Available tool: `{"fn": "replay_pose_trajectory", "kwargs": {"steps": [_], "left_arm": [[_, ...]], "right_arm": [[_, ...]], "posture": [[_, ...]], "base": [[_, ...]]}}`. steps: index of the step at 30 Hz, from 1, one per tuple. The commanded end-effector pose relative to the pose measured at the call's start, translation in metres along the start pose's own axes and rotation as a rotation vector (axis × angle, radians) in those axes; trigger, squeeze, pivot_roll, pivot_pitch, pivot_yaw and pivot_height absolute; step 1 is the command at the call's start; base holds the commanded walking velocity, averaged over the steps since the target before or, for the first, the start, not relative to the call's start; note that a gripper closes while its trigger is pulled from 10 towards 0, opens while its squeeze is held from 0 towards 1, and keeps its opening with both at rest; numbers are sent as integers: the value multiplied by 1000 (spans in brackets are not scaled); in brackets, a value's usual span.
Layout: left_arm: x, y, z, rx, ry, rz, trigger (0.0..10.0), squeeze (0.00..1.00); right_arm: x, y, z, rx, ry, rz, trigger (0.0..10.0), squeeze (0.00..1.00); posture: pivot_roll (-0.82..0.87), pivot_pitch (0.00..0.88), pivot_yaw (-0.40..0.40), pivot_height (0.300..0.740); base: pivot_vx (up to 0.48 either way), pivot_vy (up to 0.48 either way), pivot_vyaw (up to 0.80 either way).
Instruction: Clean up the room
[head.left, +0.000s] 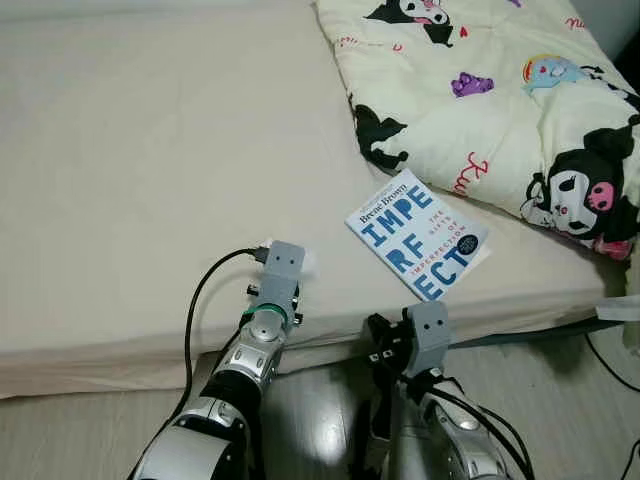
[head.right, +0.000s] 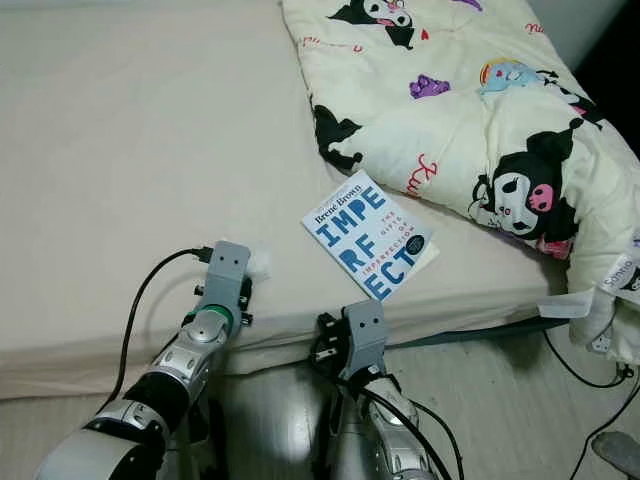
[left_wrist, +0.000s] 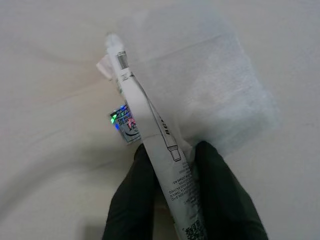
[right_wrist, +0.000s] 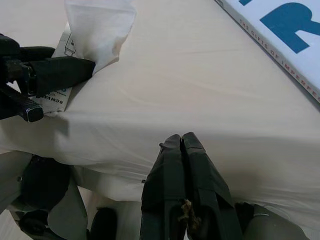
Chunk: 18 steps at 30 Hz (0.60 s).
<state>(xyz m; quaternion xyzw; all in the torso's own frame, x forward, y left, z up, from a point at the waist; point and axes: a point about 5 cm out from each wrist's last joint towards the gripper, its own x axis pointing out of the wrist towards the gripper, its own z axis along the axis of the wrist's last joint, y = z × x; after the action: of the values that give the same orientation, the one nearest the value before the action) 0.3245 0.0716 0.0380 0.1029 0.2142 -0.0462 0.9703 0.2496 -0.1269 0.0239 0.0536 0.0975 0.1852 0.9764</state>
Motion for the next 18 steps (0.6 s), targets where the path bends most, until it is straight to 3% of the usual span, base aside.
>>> {"fn": "replay_pose_trajectory", "kwargs": {"steps": [1, 11, 15, 17, 18], "left_arm": [[-6, -2, -36, 20, 147, -11, 0, 0], [-4, 6, -29, 10, 112, 13, 0, 0], [-2, 14, -9, -8, 3, 8, 0, 0], [-9, 22, 18, -32, -143, -11, 0, 0], [-9, 22, 18, -32, -143, -11, 0, 0]], "right_arm": [[-3, 1, -4, 8, 22, -3, 10000, 0], [-1, 0, -3, 6, 23, -3, 10000, 0], [2, -2, -1, 3, 19, -4, 10000, 0], [7, -3, 3, -2, 11, 3, 10000, 0], [7, -3, 3, -2, 11, 3, 10000, 0]], "posture": [[-72, 226, 30, 581], [-68, 216, 29, 581], [-54, 184, 23, 581], [-43, 159, 21, 581], [-43, 159, 21, 581]], "base": [[0, 0, 0], [0, 0, 0], [0, 0, 0], [0, 0, 0], [0, 0, 0]]}}
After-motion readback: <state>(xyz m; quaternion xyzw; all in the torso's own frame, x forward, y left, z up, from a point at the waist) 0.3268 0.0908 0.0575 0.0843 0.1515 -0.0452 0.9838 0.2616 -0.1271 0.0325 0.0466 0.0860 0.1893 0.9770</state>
